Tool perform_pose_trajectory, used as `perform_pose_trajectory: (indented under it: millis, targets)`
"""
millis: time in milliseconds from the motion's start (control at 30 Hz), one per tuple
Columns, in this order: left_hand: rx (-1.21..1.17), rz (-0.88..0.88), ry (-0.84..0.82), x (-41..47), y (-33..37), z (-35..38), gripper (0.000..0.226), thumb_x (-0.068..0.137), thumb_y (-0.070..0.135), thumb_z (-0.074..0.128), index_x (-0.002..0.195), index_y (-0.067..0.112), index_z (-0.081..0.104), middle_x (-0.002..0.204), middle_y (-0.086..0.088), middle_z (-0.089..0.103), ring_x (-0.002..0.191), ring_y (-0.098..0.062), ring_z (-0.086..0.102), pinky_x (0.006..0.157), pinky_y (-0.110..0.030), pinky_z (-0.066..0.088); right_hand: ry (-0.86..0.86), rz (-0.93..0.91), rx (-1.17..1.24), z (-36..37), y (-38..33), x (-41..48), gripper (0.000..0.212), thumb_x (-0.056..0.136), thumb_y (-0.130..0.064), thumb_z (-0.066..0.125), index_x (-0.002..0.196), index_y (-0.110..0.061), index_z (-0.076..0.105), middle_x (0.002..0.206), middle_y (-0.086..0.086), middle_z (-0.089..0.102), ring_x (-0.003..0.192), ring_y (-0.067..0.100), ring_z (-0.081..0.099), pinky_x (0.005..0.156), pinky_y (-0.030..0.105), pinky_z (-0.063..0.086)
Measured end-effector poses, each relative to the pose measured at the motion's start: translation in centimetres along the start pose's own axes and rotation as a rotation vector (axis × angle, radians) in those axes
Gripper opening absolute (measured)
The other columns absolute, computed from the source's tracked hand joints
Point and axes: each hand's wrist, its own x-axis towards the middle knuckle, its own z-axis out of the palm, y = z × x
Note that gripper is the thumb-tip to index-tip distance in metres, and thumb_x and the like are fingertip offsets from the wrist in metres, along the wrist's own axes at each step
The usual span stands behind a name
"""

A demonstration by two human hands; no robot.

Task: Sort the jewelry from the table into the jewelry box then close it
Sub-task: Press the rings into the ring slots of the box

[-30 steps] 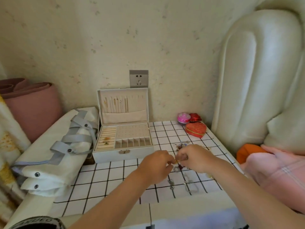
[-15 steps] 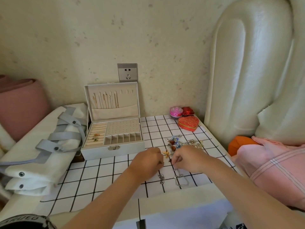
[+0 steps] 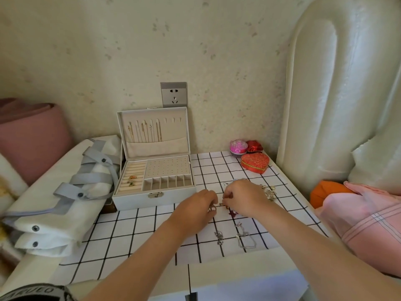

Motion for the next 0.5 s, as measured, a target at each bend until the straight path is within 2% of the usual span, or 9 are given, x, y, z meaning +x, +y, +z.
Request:
perform_pose_trajectory:
  millis: [100, 167, 300, 400, 500]
  targets:
    - [-0.018, -0.010, 0.006, 0.2, -0.4, -0.3, 0.026, 0.096, 0.020, 0.057, 0.122, 0.022, 0.057, 0.108, 0.005, 0.058, 0.093, -0.012, 0.055, 0.077, -0.023, 0.045, -0.029, -0.002, 0.088, -0.4, -0.5, 0.3, 0.011, 0.091, -0.034, 0.063, 0.094, -0.032, 0.074, 0.092, -0.013, 0.071, 0.081, 0.008, 0.064, 0.065, 0.026, 0.046]
    - [-0.007, -0.001, 0.009, 0.3, -0.6, -0.8, 0.020, 0.096, 0.018, 0.056, 0.114, 0.021, 0.066, 0.104, 0.003, 0.061, 0.094, -0.014, 0.057, 0.081, -0.025, 0.047, -0.034, -0.013, 0.164, -0.9, -1.0, 0.6, 0.010, 0.091, -0.033, 0.064, 0.093, -0.031, 0.074, 0.091, -0.014, 0.070, 0.076, 0.005, 0.063, 0.071, 0.029, 0.052]
    - [-0.036, 0.003, 0.066, 0.1, -1.8, -2.9, 0.013, 0.092, 0.018, 0.064, 0.100, 0.023, 0.074, 0.095, 0.004, 0.064, 0.087, -0.012, 0.058, 0.081, -0.028, 0.049, 0.029, -0.046, 0.337, -1.9, -2.6, 2.0, 0.007, 0.087, -0.031, 0.069, 0.086, -0.030, 0.075, 0.085, -0.016, 0.072, 0.084, 0.005, 0.066, 0.082, 0.037, 0.056]
    - [-0.097, -0.016, 0.154, -0.5, -3.2, -5.3, 0.012, 0.090, 0.019, 0.068, 0.098, 0.026, 0.075, 0.091, 0.010, 0.064, 0.082, -0.005, 0.056, 0.079, -0.024, 0.048, 0.090, -0.066, 0.430, -2.6, -4.5, 3.4, 0.006, 0.085, -0.031, 0.072, 0.080, -0.032, 0.075, 0.082, -0.017, 0.073, 0.083, 0.002, 0.066, 0.083, 0.038, 0.057]
    - [-0.121, -0.083, 0.223, -1.6, -5.3, -7.8, 0.013, 0.090, 0.021, 0.069, 0.100, 0.026, 0.076, 0.093, 0.015, 0.070, 0.082, -0.002, 0.061, 0.080, -0.022, 0.051, 0.131, -0.068, 0.469, -3.0, -6.7, 4.7, 0.005, 0.086, -0.029, 0.074, 0.082, -0.030, 0.077, 0.084, -0.017, 0.073, 0.084, 0.000, 0.066, 0.084, 0.035, 0.056]
